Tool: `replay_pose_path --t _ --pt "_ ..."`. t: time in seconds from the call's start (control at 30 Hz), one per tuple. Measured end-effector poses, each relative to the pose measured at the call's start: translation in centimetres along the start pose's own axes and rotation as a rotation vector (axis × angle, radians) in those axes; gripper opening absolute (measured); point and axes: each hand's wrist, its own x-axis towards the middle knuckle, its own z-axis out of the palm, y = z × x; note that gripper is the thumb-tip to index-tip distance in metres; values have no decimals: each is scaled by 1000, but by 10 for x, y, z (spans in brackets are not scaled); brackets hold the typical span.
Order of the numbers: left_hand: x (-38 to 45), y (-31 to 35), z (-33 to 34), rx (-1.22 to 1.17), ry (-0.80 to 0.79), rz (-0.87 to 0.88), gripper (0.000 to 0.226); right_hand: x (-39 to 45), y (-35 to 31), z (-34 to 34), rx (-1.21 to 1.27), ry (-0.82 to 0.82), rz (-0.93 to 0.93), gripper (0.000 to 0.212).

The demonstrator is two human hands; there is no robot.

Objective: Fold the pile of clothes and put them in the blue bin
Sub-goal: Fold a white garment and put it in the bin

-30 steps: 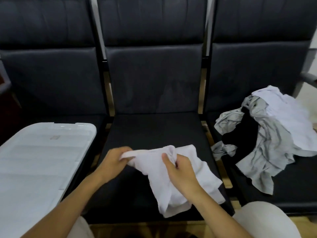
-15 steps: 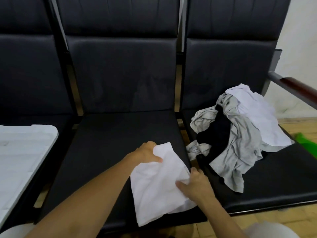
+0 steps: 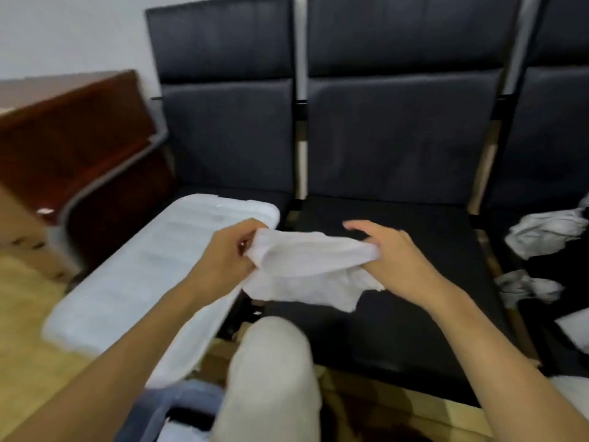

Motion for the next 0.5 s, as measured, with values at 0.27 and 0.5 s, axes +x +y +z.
replay_pose_path --t 0.27,0.5 --pt "-222 -48 -152 42 433 -280 19 36 -194 154 -146 -476 -451 25" --pt "-363 -91 -176 132 456 -636 18 10 -264 294 -458 -1001 -519 30"
